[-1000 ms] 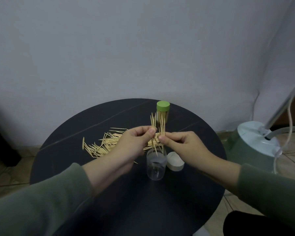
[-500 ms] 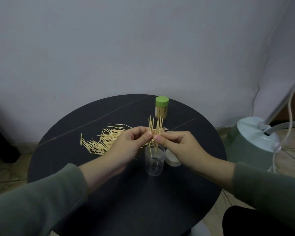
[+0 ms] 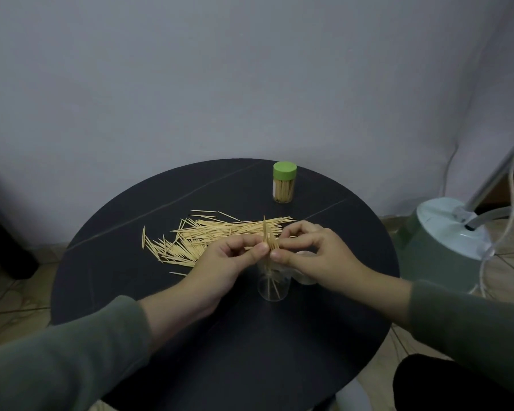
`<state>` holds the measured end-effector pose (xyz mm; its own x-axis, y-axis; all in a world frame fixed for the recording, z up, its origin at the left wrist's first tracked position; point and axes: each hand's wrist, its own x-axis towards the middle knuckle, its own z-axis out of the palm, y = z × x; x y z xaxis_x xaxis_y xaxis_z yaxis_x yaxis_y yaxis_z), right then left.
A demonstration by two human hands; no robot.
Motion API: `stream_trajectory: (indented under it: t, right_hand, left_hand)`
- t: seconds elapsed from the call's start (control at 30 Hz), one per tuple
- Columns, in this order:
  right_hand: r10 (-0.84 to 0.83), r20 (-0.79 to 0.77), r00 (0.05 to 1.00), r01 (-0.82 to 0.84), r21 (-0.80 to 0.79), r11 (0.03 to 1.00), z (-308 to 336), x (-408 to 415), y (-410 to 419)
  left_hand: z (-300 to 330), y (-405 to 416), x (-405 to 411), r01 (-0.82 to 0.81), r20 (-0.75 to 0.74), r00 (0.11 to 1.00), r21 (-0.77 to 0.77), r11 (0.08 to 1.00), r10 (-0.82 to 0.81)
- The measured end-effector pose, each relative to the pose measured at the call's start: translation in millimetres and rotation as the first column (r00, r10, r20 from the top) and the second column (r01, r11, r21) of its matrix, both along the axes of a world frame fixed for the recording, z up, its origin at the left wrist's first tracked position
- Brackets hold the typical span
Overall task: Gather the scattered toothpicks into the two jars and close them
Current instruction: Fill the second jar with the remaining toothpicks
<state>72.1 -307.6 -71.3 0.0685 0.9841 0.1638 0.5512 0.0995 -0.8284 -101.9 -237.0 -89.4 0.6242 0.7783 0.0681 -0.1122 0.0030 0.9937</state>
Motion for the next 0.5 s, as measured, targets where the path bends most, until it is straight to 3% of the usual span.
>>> stream_trajectory:
  t: [0.27,0.5]
  right_hand:
    - [0.084,0.014,0.996,-0.085,0.097,0.992,2,8,2]
    - [0.143,0.033,0.989,-0.146,0.196,0.97,5,15,13]
  left_hand:
    - [0,9,-6,0.049,-0.023,0.999,0.049,0.998,-0.048]
    - [8,20,-8,0.083,-0.117,0.992,0.254,0.963,-0.055]
